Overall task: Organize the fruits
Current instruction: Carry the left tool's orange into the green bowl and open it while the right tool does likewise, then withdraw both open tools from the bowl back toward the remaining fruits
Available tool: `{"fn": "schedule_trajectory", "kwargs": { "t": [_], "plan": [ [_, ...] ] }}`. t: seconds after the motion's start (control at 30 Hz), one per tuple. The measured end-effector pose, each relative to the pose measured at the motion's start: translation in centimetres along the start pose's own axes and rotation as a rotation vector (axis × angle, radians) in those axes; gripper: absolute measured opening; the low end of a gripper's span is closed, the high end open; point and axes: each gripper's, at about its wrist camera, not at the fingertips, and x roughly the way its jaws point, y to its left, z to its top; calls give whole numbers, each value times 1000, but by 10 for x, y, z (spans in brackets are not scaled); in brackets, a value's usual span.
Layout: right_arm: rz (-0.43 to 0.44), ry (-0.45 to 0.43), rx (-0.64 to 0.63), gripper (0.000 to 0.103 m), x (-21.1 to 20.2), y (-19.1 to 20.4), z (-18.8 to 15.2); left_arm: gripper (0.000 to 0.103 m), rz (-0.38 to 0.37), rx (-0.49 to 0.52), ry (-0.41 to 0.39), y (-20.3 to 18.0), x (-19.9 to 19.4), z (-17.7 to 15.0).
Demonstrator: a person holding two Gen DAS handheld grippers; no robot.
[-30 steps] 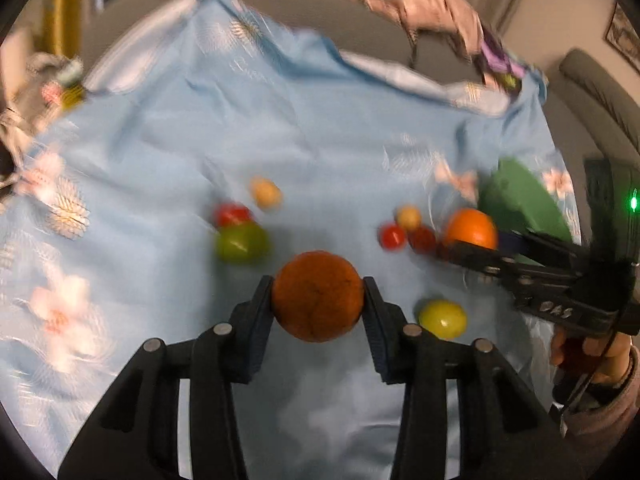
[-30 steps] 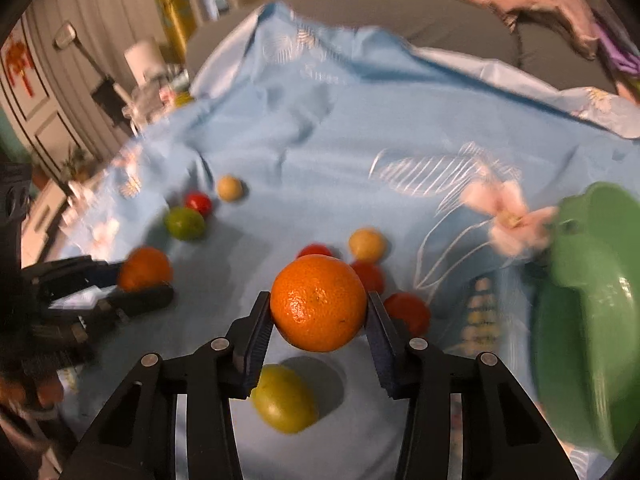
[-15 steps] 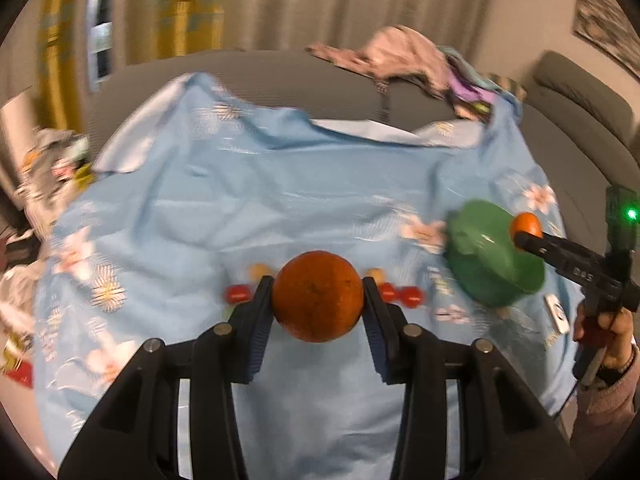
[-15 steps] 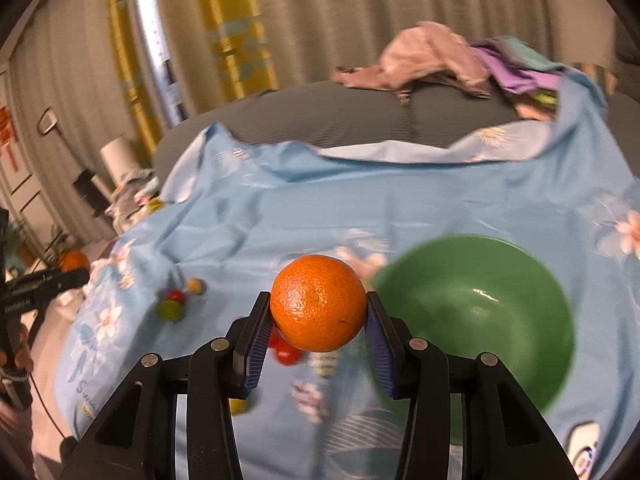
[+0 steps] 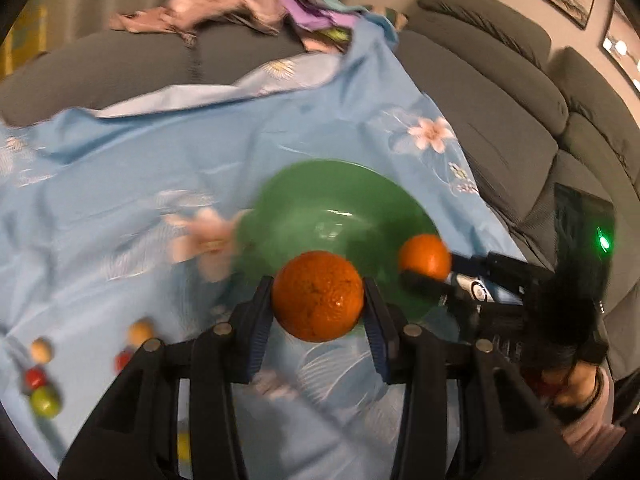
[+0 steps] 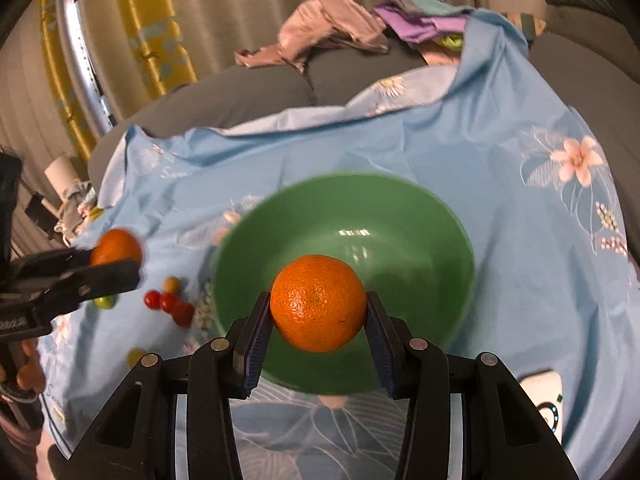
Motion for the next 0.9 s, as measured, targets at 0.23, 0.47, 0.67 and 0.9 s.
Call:
{"fn": "schedule_trajectory", "kwargs": {
  "t": [0.23, 0.47, 0.67, 0.9],
  "plan": [
    [4, 35, -17, 47, 4, -5, -9, 42, 2, 34, 96, -23, 54, 13],
    [-27, 72, -40, 47, 7, -7, -15, 46, 47, 39, 154, -23, 72, 10],
    [-6, 25, -60, 49, -11, -6, -12, 72, 48, 21, 139, -20, 66, 11],
    [121, 63, -289, 53, -7, 31, -17, 77, 65, 10, 41, -11, 24, 8]
  ]
}}
